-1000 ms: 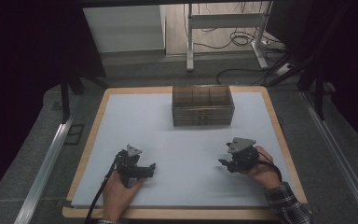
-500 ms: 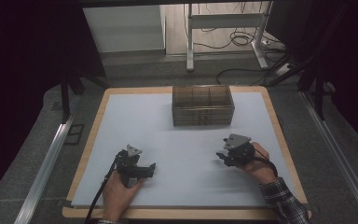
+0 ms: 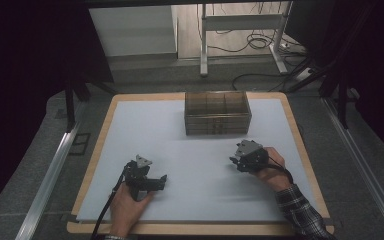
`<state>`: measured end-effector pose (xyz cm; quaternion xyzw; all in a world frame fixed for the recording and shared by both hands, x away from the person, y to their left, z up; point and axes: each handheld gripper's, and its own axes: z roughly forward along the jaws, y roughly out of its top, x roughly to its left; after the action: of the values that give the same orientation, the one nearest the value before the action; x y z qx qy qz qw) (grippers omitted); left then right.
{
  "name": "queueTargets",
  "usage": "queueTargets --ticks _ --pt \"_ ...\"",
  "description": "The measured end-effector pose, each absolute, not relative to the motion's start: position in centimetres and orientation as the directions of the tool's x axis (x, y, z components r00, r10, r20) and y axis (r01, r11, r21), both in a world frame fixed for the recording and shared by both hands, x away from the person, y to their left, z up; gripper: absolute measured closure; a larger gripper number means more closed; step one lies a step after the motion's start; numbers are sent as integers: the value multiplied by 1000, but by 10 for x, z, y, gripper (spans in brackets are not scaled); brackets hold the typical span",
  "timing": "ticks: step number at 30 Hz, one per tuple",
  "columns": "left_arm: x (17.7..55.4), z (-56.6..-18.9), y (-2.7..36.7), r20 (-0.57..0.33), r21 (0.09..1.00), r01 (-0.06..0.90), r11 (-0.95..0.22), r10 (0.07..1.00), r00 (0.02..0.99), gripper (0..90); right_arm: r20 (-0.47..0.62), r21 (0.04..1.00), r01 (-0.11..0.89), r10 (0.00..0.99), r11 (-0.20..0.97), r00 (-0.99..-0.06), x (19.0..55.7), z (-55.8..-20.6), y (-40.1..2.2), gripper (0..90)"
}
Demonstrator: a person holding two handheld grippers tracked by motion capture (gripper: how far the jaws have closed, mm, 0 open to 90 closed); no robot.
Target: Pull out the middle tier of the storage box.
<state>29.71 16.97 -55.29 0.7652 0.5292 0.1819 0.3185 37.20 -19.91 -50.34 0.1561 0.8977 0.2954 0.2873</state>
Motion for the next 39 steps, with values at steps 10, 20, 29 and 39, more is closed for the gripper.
queueTargets --ticks 10,20,29,39 --pt "297 -553 170 -57 678 694 -241 925 376 0 -480 608 77 443 790 -757 382 -507 -194 478" --pt "297 -553 170 -57 678 694 -241 925 376 0 -538 585 45 429 810 -725 390 -509 -189 525" --pt "297 -553 170 -57 678 695 -240 925 376 0 -599 548 17 407 836 -689 394 -511 -182 555" --pt "297 -553 170 -58 679 694 -239 925 375 0 -678 495 -30 364 868 -639 398 -517 -170 609"
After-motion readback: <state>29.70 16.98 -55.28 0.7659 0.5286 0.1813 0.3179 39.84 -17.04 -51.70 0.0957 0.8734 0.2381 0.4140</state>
